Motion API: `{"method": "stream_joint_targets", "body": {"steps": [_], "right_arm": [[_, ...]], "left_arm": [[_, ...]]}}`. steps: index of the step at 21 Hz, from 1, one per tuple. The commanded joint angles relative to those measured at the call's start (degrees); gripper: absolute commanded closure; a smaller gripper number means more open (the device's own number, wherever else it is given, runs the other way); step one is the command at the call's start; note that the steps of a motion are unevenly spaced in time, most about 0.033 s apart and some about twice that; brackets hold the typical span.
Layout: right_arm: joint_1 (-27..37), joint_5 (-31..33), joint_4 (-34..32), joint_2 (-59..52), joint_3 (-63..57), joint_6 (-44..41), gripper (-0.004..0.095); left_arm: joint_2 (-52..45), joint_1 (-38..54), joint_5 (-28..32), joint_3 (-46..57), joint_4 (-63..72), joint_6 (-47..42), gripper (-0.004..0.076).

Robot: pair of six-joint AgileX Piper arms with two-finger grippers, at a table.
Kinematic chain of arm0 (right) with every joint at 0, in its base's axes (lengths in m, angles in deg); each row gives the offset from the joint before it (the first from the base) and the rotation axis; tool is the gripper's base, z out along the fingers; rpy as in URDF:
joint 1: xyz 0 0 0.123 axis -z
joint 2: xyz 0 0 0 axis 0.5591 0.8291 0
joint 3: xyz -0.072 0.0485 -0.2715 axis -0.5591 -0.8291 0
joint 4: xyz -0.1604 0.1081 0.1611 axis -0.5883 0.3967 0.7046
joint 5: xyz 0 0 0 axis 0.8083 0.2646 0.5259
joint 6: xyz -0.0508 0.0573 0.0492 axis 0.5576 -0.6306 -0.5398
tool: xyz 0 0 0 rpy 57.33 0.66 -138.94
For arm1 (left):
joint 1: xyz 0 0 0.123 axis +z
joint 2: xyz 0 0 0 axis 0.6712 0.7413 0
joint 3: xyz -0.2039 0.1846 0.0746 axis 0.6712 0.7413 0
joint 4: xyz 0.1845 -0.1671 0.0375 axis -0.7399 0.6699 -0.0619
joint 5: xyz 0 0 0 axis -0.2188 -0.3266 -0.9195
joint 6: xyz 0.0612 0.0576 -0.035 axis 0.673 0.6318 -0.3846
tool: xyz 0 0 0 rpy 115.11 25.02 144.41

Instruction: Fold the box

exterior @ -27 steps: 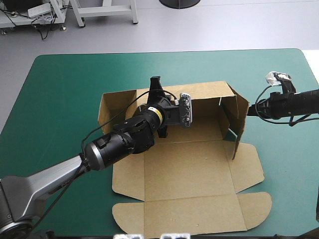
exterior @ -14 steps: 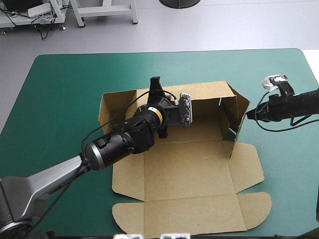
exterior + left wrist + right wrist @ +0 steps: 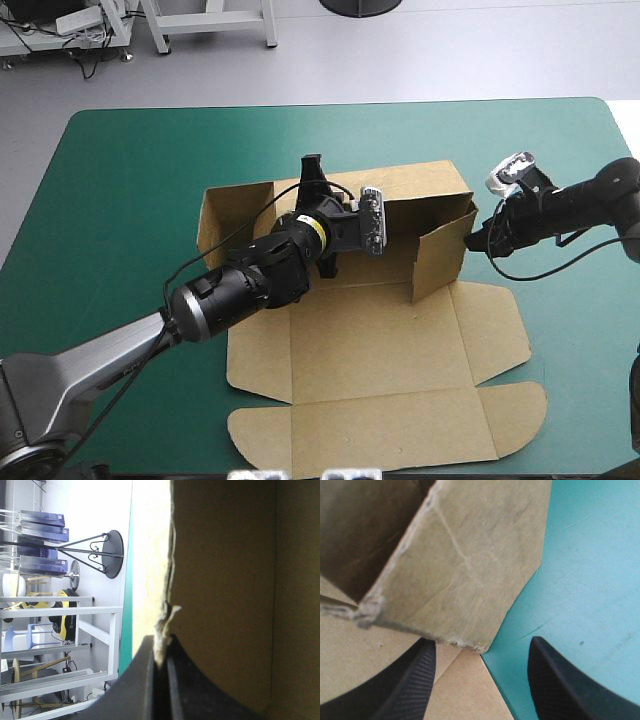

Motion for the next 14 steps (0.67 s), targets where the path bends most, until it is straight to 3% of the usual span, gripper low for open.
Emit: {"method": "stream_joint_targets", "body": {"steps": [1, 9, 14], "right_arm": [[-0.44, 2.92, 5.11, -2.50, 1.08, 2.42, 0.0387], [-0.52, 6.25, 13.39, -2.50, 1.08, 4.71, 0.0396], [-0.52, 2.33, 15.30, -0.22, 1.08, 6.15, 0.0396]], "left_arm": [[-2.30, -0.43, 2.88, -1.34, 0.31, -1.11, 0.0734], [-2.30, -0.43, 2.88, -1.34, 0.31, -1.11, 0.0734], [-2.30, -0.43, 2.88, -1.34, 0.31, -0.60, 0.0734]]}}
